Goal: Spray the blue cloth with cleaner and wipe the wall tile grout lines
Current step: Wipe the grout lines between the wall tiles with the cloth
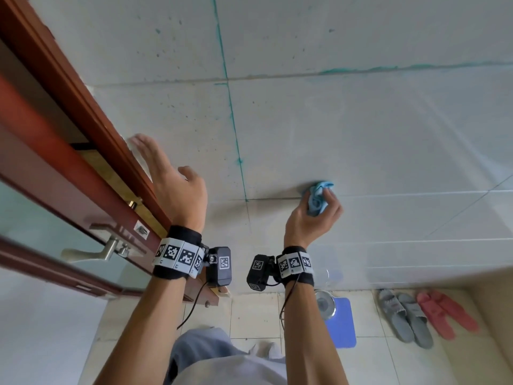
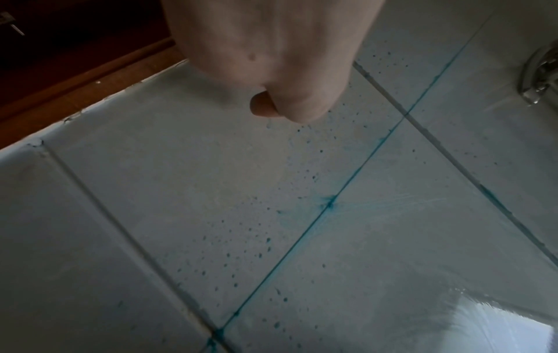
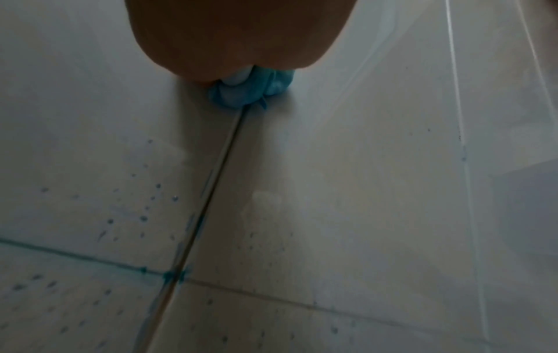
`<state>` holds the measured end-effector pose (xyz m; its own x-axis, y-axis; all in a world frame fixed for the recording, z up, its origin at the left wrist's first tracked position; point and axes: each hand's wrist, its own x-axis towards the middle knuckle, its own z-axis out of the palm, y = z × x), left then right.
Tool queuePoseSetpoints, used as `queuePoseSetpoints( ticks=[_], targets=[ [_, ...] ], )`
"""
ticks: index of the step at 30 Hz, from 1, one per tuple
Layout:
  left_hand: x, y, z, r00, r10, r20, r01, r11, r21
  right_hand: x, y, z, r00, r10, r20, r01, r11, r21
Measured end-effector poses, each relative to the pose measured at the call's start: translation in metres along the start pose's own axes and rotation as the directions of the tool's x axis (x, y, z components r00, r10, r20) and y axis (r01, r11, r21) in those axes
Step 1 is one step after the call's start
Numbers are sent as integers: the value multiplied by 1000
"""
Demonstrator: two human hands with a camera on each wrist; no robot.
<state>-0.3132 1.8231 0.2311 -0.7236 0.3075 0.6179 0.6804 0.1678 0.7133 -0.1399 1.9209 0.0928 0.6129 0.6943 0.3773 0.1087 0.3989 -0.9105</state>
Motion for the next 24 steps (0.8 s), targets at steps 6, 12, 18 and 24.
queuePoseSetpoints(
  ticks=[6, 12, 18, 24],
  targets=[
    [-3, -25, 2, 998, 1, 58, 0, 1000, -18, -9, -19, 14, 994, 58, -89, -56, 998, 24],
    [-1, -44, -10, 984, 107, 140, -114, 992, 46, -90, -44, 46, 991, 26, 134, -25, 1000, -6],
    [7, -60, -29, 946, 224, 236, -243, 969, 52, -148, -30, 44, 928, -10, 373, 44, 996, -83],
    [13, -79, -40, 892, 309, 329, -344, 937, 53, -138, 21, 21, 818, 558, -142, -530, 826, 190]
  ],
)
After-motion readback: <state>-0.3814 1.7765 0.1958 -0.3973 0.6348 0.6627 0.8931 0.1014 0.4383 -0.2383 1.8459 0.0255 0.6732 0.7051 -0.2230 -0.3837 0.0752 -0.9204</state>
